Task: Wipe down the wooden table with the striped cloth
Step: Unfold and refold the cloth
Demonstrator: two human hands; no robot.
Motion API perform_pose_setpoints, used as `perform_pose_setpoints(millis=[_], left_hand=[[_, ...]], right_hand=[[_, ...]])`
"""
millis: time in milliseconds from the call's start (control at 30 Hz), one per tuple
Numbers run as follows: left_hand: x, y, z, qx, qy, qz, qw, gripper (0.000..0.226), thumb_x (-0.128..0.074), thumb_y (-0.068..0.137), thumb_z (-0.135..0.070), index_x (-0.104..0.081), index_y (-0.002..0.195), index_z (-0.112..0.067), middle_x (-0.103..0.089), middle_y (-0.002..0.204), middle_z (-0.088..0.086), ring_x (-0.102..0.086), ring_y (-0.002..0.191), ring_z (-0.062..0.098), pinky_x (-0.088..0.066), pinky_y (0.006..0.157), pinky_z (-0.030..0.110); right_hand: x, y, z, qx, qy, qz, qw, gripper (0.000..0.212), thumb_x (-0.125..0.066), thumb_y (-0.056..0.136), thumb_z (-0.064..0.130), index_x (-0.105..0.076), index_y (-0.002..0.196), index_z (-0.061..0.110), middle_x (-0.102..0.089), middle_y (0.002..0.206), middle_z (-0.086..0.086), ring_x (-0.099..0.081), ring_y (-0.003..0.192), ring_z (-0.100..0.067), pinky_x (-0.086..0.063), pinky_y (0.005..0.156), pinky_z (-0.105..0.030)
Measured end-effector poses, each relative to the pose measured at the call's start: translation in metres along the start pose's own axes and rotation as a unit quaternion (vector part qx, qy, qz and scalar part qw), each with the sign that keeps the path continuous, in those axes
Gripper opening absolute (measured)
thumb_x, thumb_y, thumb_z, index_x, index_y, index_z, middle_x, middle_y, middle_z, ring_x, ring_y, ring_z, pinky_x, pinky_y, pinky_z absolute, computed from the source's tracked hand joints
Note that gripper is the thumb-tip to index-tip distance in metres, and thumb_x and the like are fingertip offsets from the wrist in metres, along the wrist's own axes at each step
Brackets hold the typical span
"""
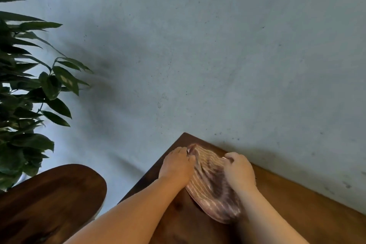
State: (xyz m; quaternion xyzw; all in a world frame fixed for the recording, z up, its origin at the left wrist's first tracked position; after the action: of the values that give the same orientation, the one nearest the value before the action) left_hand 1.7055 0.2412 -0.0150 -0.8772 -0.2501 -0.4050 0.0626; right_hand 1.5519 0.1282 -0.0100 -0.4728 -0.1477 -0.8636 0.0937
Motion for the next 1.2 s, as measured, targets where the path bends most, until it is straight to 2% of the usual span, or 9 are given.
perform_pose_setpoints(millis=[167,300,400,533,667,767,900,1067,1200], left_hand=[[-0.014,0.033,-0.017,0.005,-0.035,0.013,0.999,0.047,-0.039,0.100,-0.024,-0.037,0.146,-0.015,-0.040,0.150,0.004,-0.042,0.134,0.020,-0.034,0.109,0.031],[-0.019,0.045,-0.017,0.000,-0.044,0.017,0.999,0.051,-0.043,0.097,-0.016,-0.036,0.147,-0.022,-0.039,0.151,0.000,-0.043,0.133,0.020,-0.039,0.108,0.034],[-0.016,0.052,-0.014,-0.033,-0.057,0.036,0.997,0.060,-0.049,0.095,-0.014,-0.029,0.150,-0.025,-0.030,0.156,0.000,-0.035,0.139,0.020,-0.034,0.112,0.034],[0.000,0.065,-0.035,-0.143,-0.034,0.085,0.985,0.082,-0.061,0.085,-0.006,-0.021,0.152,-0.030,-0.022,0.159,-0.002,-0.025,0.144,0.022,-0.030,0.111,0.031],[0.023,0.078,-0.062,-0.263,0.056,0.125,0.955,0.027,-0.064,0.082,-0.015,-0.070,0.109,-0.014,-0.064,0.120,0.005,-0.055,0.111,0.025,-0.044,0.090,0.033],[0.044,0.083,-0.066,-0.272,0.061,0.114,0.954,0.022,-0.064,0.085,-0.025,-0.070,0.094,-0.007,-0.064,0.089,0.010,-0.056,0.083,0.023,-0.040,0.067,0.028],[0.065,0.082,-0.071,-0.264,0.041,0.131,0.955,0.031,-0.063,0.089,-0.040,-0.064,0.086,-0.009,-0.059,0.080,0.008,-0.051,0.071,0.018,-0.045,0.073,0.035],[0.076,0.064,-0.099,-0.263,-0.023,0.151,0.953,0.039,-0.055,0.092,-0.047,-0.054,0.074,-0.013,-0.054,0.075,0.006,-0.049,0.067,0.016,-0.040,0.063,0.027],[0.076,0.033,-0.136,-0.250,-0.166,0.221,0.928,0.035,-0.057,0.091,-0.048,-0.064,0.095,-0.015,-0.065,0.092,0.006,-0.064,0.082,0.021,-0.055,0.073,0.032]], right_hand=[[-0.008,0.017,-0.051,-0.065,-0.206,0.086,0.973,0.059,-0.034,0.101,0.050,-0.048,0.142,0.010,-0.042,0.151,-0.011,-0.028,0.143,-0.030,-0.025,0.116,-0.039],[-0.004,0.018,-0.039,-0.007,-0.125,0.045,0.991,0.016,-0.054,0.095,0.035,-0.059,0.085,0.023,-0.064,0.104,-0.004,-0.059,0.095,-0.022,-0.051,0.078,-0.035],[0.014,0.006,-0.009,0.033,-0.011,0.059,0.998,0.021,-0.057,0.091,0.016,-0.045,0.075,0.023,-0.055,0.075,0.002,-0.048,0.065,-0.015,-0.035,0.056,-0.029],[0.066,-0.007,0.044,0.116,-0.024,0.054,0.991,0.031,-0.059,0.083,0.006,-0.042,0.064,0.022,-0.047,0.063,0.005,-0.040,0.058,-0.013,-0.029,0.055,-0.030],[0.116,-0.016,0.073,0.118,-0.068,0.053,0.989,0.016,-0.068,0.082,0.014,-0.056,0.071,0.017,-0.060,0.072,-0.002,-0.051,0.065,-0.016,-0.035,0.057,-0.030],[0.151,-0.023,0.073,0.071,-0.098,0.050,0.991,0.024,-0.072,0.084,0.023,-0.053,0.072,0.015,-0.052,0.068,0.000,-0.046,0.061,-0.016,-0.031,0.056,-0.030],[0.186,-0.040,0.054,-0.026,0.000,0.047,0.999,0.033,-0.078,0.081,0.026,-0.048,0.072,0.015,-0.049,0.070,-0.004,-0.047,0.067,-0.020,-0.029,0.064,-0.034],[0.202,-0.078,0.046,-0.114,0.164,0.098,0.975,0.029,-0.072,0.088,0.030,-0.066,0.105,0.007,-0.076,0.099,-0.009,-0.071,0.088,-0.021,-0.053,0.076,-0.034],[0.220,-0.105,0.034,-0.137,0.254,0.064,0.955,0.033,-0.065,0.094,0.032,-0.070,0.112,0.005,-0.073,0.102,-0.009,-0.067,0.091,-0.021,-0.052,0.082,-0.034]])
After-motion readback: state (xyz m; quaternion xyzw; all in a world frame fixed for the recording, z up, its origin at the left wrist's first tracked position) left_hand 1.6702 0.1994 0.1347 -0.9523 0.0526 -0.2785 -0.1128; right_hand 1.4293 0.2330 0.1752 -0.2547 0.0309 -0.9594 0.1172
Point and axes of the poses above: each hand's wrist, its own y-axis towards the middle knuckle, its own x-axis out of the back of the hand, z = x × y, the point moved 4 cm from there along y, towards the middle knuckle
